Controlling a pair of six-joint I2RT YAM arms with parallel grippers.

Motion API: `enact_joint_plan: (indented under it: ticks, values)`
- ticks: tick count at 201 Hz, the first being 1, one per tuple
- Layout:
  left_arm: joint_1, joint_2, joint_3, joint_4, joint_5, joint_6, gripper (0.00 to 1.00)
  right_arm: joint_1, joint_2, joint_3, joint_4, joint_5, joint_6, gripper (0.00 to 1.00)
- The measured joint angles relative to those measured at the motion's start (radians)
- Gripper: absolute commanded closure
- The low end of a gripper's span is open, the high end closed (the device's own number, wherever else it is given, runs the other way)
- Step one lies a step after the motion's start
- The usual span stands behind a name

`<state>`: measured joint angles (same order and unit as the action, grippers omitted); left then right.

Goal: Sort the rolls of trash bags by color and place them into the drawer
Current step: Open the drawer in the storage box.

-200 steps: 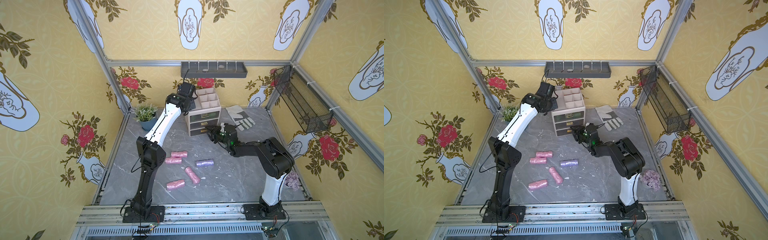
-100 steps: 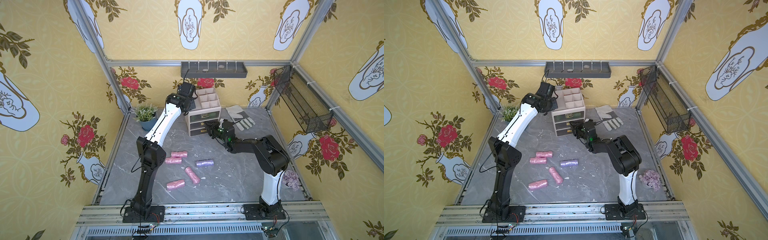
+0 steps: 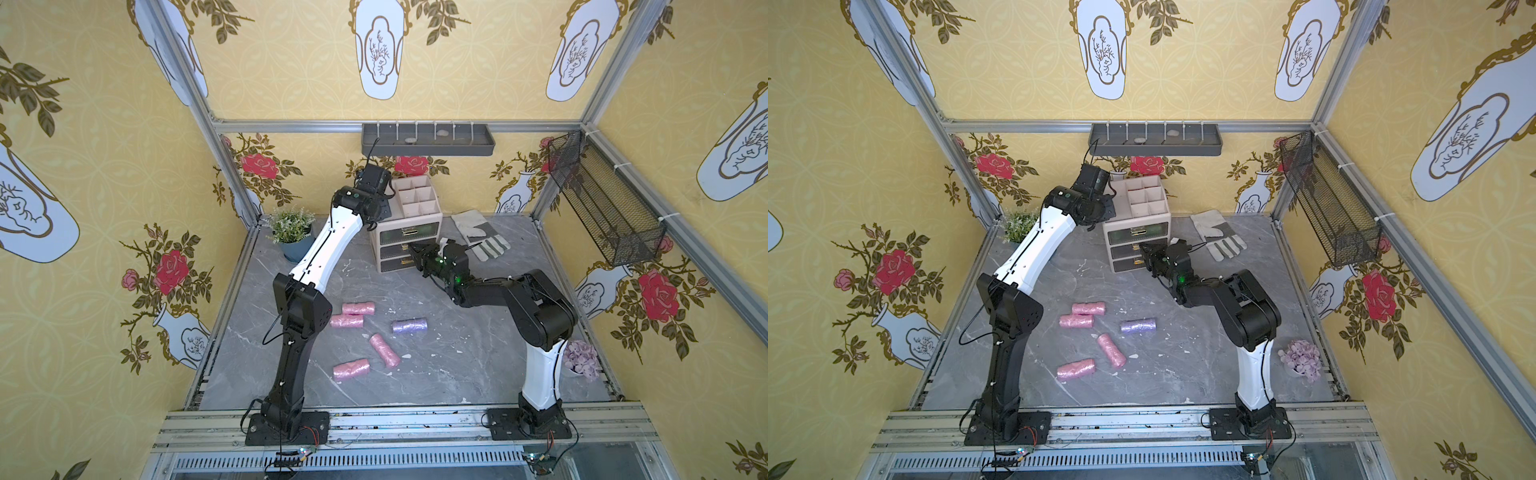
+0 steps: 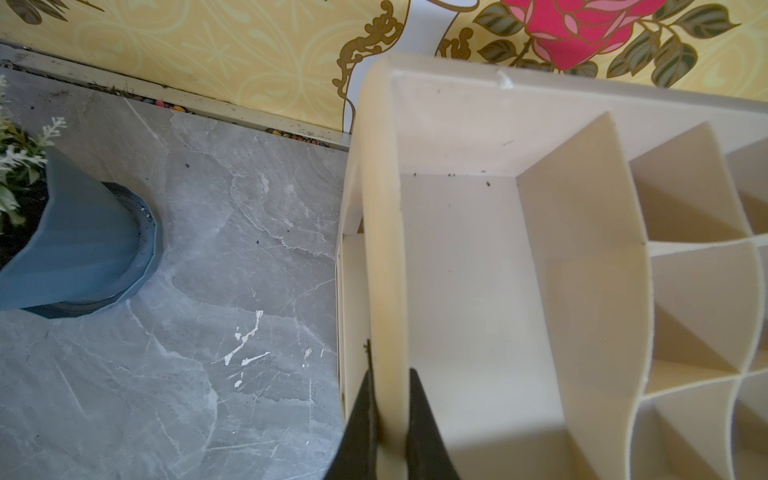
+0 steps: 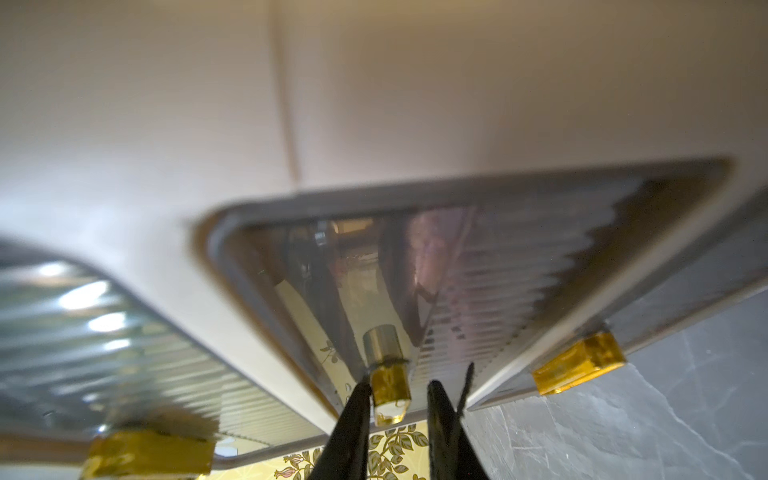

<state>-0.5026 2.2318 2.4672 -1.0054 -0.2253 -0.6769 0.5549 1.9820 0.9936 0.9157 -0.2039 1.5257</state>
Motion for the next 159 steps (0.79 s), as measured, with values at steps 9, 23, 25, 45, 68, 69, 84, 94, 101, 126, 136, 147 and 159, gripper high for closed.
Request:
enact_joint_plan:
  ticks: [9, 23, 25, 45, 68, 69, 84, 94, 101, 126, 136, 147, 159]
  values:
    - [0.000, 0.000, -0.002, 0.002, 0.000, 0.000, 1.00, 0.000, -0.004, -0.003, 0.000, 0.009, 0.000, 0.79]
    - [0.000, 0.000, -0.003, 0.002, -0.002, 0.000, 1.00, 0.000, -0.010, -0.006, 0.001, 0.026, 0.008, 0.80]
    - [0.000, 0.000, -0.003, 0.002, -0.002, 0.000, 1.00, 0.000, -0.010, -0.006, 0.001, 0.029, 0.010, 0.81]
    - [0.000, -0.001, -0.004, 0.003, -0.002, 0.000, 1.00, 0.000, -0.013, -0.008, 0.000, 0.040, 0.016, 0.84]
    - [-0.001, -0.002, -0.006, 0.005, -0.002, -0.002, 1.00, 0.000, -0.013, -0.008, 0.000, 0.043, 0.019, 0.88]
    - [-0.001, -0.002, -0.006, 0.006, -0.002, -0.003, 1.00, 0.000, -0.013, -0.008, 0.000, 0.043, 0.019, 0.88]
    - [-0.002, -0.002, -0.007, 0.007, -0.002, -0.003, 1.00, -0.001, -0.013, -0.008, 0.000, 0.045, 0.021, 0.90]
    - [-0.002, -0.002, -0.007, 0.007, -0.002, -0.003, 1.00, -0.001, -0.013, -0.008, 0.000, 0.045, 0.021, 0.92]
    - [-0.002, -0.002, -0.008, 0.008, -0.002, -0.003, 1.00, -0.001, -0.013, -0.008, 0.000, 0.045, 0.022, 0.92]
    - [-0.002, -0.002, -0.008, 0.008, -0.002, -0.003, 1.00, -0.001, -0.013, -0.011, 0.002, 0.045, 0.022, 0.94]
    - [-0.002, -0.002, -0.008, 0.007, -0.002, -0.003, 1.00, 0.000, -0.014, -0.016, 0.006, 0.046, 0.022, 0.95]
    - [-0.002, -0.002, -0.008, 0.007, -0.002, -0.003, 1.00, 0.000, -0.020, -0.025, 0.007, 0.047, 0.023, 0.96]
    - [-0.002, -0.002, -0.007, 0.007, -0.002, -0.003, 1.00, 0.002, -0.027, -0.036, 0.009, 0.048, 0.023, 0.96]
